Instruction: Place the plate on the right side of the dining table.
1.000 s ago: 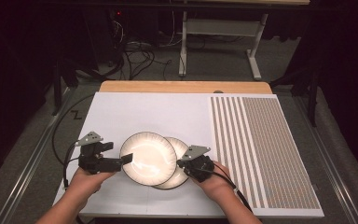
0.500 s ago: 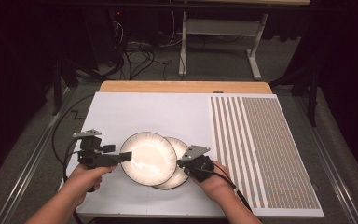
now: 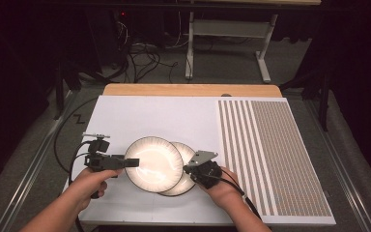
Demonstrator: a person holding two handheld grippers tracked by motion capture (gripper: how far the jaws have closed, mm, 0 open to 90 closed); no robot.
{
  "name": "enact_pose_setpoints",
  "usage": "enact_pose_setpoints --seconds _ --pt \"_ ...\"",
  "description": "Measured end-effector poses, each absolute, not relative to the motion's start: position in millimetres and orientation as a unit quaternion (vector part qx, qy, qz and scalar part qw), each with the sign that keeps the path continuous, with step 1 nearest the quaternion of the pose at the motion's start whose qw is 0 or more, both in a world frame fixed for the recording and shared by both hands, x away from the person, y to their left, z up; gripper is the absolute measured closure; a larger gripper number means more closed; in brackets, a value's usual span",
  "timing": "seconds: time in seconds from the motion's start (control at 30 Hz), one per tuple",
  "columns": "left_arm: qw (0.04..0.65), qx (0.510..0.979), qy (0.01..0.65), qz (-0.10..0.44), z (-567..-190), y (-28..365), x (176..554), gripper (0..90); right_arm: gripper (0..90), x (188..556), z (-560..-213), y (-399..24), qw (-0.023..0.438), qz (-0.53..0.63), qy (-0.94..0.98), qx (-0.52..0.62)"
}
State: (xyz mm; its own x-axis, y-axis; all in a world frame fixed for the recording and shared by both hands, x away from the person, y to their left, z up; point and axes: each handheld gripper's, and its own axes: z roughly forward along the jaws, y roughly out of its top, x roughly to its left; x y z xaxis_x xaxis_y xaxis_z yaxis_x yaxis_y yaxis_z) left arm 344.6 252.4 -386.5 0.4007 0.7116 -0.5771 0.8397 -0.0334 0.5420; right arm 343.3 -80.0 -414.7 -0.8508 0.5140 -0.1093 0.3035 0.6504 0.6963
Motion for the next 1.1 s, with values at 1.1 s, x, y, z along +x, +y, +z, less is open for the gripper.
enact_pose_setpoints --seconds 1.1 --pt "0.402 0.702 0.563 -0.167 -401 238 354 32.2 90.0 343 -415 -80 0.153 0.347 0.897 0.228"
